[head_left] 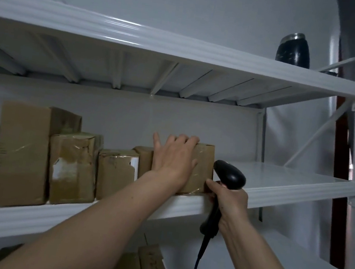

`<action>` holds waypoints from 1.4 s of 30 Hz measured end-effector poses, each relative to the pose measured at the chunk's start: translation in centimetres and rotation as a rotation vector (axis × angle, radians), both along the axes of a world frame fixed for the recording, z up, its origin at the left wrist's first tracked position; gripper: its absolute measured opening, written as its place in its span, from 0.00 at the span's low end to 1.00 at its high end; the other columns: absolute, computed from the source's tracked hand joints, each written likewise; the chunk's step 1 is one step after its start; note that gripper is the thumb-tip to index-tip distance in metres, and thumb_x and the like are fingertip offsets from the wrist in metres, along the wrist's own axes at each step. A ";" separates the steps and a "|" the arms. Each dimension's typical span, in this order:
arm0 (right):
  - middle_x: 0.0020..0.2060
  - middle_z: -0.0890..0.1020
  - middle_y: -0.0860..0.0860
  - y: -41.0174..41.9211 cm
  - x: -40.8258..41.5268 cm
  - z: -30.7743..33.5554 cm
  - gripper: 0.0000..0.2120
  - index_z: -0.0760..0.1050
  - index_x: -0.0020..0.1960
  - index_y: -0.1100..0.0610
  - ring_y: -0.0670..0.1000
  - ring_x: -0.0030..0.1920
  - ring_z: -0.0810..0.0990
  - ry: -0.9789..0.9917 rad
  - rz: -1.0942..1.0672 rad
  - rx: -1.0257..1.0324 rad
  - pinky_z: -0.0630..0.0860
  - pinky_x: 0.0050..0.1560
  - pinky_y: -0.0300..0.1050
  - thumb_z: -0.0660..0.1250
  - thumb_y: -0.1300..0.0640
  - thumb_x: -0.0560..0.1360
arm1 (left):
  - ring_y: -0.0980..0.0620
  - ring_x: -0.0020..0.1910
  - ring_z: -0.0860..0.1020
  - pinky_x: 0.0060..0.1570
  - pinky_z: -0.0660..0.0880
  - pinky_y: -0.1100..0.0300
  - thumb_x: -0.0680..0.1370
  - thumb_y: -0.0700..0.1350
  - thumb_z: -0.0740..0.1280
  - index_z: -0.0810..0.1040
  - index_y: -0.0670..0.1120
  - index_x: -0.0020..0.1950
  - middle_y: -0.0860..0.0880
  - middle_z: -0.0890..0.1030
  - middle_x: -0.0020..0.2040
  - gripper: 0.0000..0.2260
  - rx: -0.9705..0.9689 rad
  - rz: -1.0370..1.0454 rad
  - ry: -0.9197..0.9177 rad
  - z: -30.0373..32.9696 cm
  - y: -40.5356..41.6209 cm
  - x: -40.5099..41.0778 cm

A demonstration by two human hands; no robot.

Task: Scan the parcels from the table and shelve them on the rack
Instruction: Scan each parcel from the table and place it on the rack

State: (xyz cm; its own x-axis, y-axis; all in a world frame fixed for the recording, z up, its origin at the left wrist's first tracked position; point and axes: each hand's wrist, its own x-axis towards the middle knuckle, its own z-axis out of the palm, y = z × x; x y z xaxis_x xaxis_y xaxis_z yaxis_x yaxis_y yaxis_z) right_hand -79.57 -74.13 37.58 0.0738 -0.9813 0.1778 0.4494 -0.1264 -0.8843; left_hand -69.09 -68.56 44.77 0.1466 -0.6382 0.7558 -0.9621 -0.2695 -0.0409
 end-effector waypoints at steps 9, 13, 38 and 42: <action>0.36 0.81 0.55 1.7 -1.4 -1.7 0.07 0.79 0.46 0.60 0.53 0.39 0.79 0.018 0.125 -0.061 0.76 0.44 0.47 0.74 0.65 0.69 | 0.52 0.62 0.70 0.57 0.68 0.61 0.78 0.40 0.66 0.74 0.48 0.67 0.49 0.74 0.61 0.17 -0.334 -0.340 0.051 -2.2 0.3 0.2; 0.30 0.81 0.54 4.5 -1.4 -2.5 0.06 0.80 0.45 0.62 0.50 0.33 0.79 -0.015 0.278 -0.133 0.76 0.37 0.44 0.72 0.68 0.70 | 0.55 0.44 0.78 0.45 0.75 0.61 0.79 0.40 0.65 0.78 0.50 0.63 0.53 0.80 0.44 0.14 -0.306 -0.515 0.378 -4.9 3.5 -0.4; 0.36 0.80 0.60 30.8 22.2 -16.7 0.02 0.80 0.39 0.61 0.54 0.37 0.79 0.130 1.554 -0.233 0.76 0.41 0.45 0.72 0.63 0.67 | 0.52 0.32 0.73 0.36 0.73 0.62 0.80 0.36 0.63 0.80 0.40 0.55 0.45 0.77 0.37 0.08 -0.534 0.345 1.483 -26.1 43.1 18.5; 0.35 0.81 0.59 35.4 25.9 -19.0 0.05 0.81 0.36 0.58 0.55 0.39 0.80 0.215 1.564 -0.143 0.76 0.44 0.49 0.77 0.63 0.64 | 0.52 0.36 0.77 0.40 0.75 0.61 0.80 0.39 0.66 0.81 0.43 0.53 0.47 0.80 0.40 0.06 -0.627 0.482 1.516 -28.3 48.2 20.7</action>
State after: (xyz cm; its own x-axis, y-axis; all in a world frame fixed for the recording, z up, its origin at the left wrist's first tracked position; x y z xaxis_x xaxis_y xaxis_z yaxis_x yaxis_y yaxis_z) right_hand -53.69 -38.76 18.55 0.9878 0.1082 0.1118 0.0835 0.2374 -0.9678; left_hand -48.44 -20.38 16.43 0.9912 -0.0065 -0.1324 0.1301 -0.1427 0.9812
